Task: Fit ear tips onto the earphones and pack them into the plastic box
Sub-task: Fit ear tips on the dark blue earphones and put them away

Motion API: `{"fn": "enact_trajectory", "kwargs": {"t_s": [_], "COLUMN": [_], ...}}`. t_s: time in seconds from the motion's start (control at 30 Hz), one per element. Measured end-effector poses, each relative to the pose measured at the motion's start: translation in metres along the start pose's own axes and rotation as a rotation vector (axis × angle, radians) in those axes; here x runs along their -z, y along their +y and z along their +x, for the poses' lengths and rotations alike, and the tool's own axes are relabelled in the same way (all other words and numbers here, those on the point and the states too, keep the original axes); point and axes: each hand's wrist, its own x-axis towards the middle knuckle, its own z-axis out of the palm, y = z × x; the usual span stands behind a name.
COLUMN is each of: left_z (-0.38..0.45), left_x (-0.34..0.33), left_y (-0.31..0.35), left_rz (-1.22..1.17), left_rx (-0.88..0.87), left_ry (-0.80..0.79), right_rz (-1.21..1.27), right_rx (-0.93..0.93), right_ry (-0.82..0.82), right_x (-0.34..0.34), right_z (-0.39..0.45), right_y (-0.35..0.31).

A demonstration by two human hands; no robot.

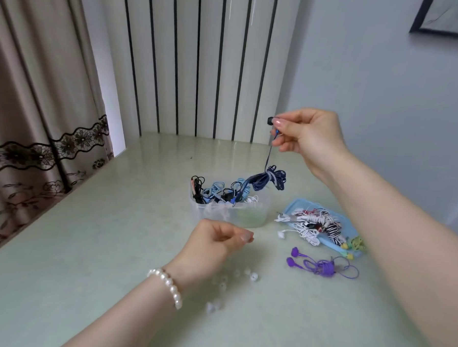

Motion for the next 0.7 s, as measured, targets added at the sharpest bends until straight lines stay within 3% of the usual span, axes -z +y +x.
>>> {"fn": "enact_trajectory", "kwargs": {"t_s": [0.23,0.47,0.7], "left_z": [0.007,0.015,0.017], "left_x": [0.005,0.008,0.007], "left_y": [-0.009,-0.019,-0.022], "left_rz": [0.106,0.298,0.344], "left_rx": [-0.035,-0.028,-0.028], "left_ry": [0.007,-0.023,0.009], "right_rz": [-0.042,-0.249,-0.841], "right_rx": [-0.038,-0.195,-0.086], "right_ry": [0.025,-0.082,-0.19], "right_x": [-0.018,-0.016,-0.004], "right_z": [0.025,0.021,0.013], "right_y": [0.022,0.066,0.098]}}
